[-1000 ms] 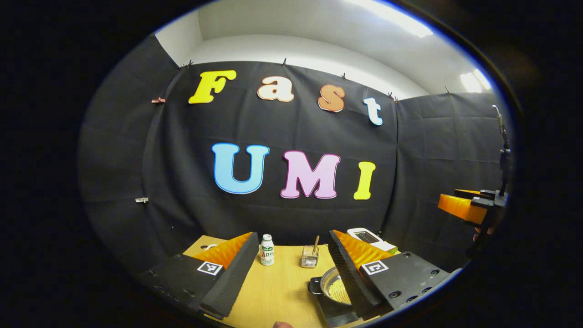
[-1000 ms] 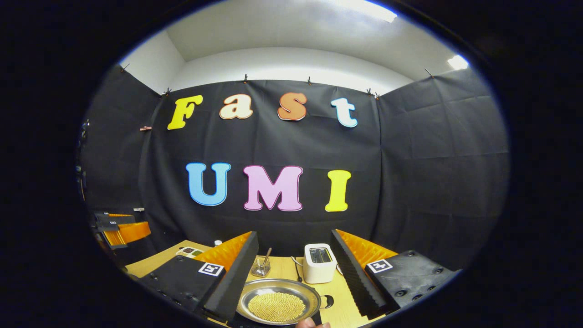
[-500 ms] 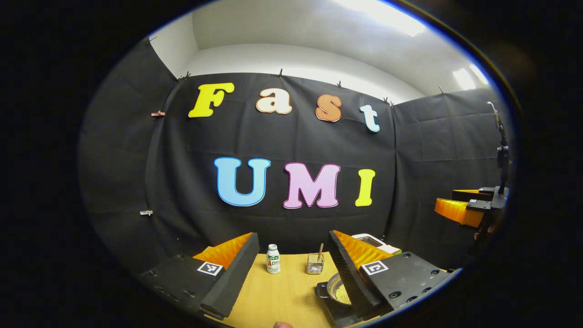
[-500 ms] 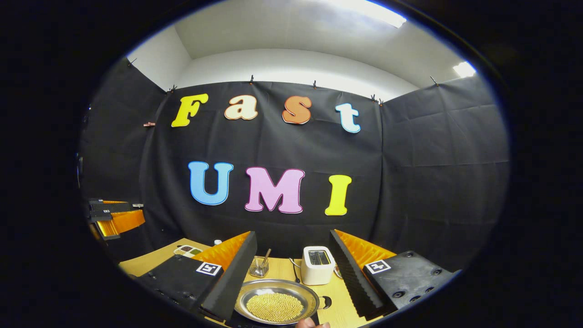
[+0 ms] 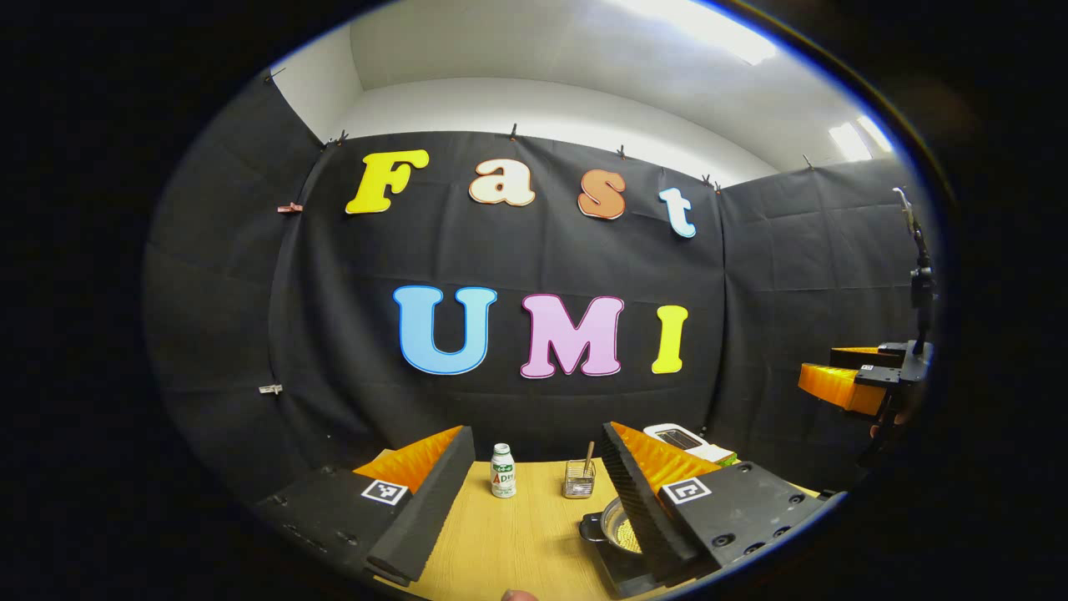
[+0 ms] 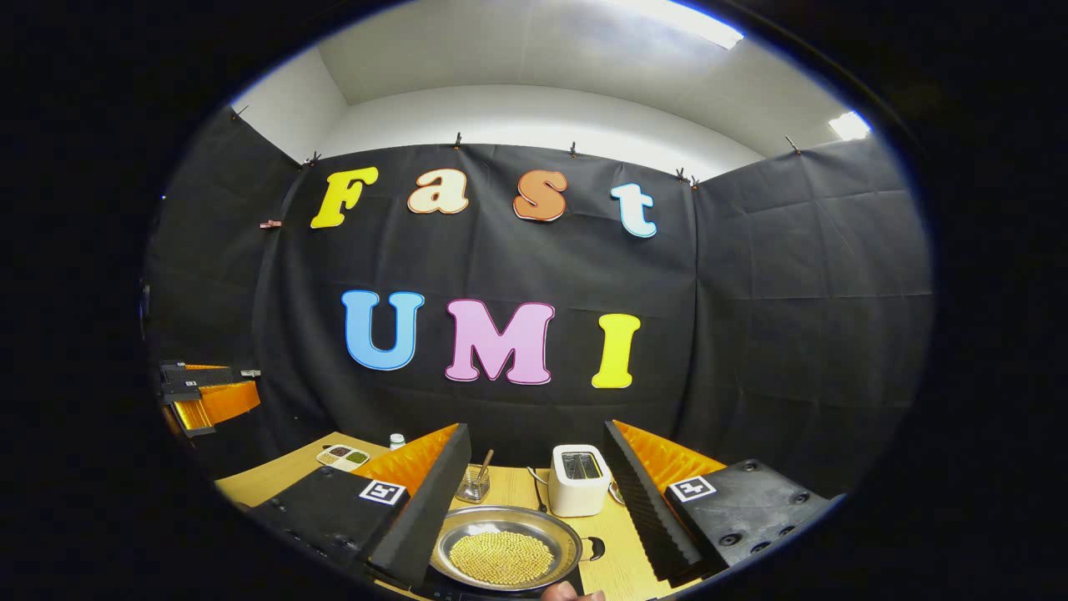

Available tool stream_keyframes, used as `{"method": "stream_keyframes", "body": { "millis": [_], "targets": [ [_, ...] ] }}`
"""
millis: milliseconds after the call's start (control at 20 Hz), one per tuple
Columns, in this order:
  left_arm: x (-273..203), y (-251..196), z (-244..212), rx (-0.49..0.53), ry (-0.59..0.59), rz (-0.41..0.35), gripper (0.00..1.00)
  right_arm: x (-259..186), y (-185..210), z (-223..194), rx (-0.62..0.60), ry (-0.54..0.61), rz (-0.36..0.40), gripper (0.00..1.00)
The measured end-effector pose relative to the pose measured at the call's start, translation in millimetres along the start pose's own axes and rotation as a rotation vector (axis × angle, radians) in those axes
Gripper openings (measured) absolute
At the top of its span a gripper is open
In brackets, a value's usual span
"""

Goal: First push the handle of the pot to place it horizontally, then grasp the pot with both hands and set it on the induction cooktop.

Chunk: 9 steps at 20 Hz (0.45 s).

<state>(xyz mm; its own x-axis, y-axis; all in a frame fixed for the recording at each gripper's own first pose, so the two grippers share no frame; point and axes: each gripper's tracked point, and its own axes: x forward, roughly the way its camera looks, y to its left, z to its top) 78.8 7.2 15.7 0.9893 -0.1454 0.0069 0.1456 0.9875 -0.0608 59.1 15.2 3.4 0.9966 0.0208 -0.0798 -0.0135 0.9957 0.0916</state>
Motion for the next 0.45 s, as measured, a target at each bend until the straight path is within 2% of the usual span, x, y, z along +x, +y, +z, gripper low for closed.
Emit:
{"method": "stream_keyframes", "body": {
  "millis": [350,400,450],
  "targets": [
    [-2.0,-3.8,0.4,0.016,0.007,-0.001,0.95,-0.5,0.9,-4.6,0.001,0.005,0.002,0.98],
    [-2.2,-3.9,0.6,0.017,0.007,0.0,0.95,-0.8,0.0,-6.1,0.003,0.006,0.001,0.96],
    [-2.2,-4.5,0.1,0.016,0.01,0.001,0.95,-1.2,-0.3,-6.0,0.006,0.007,0.002,0.98]
  ]
}}
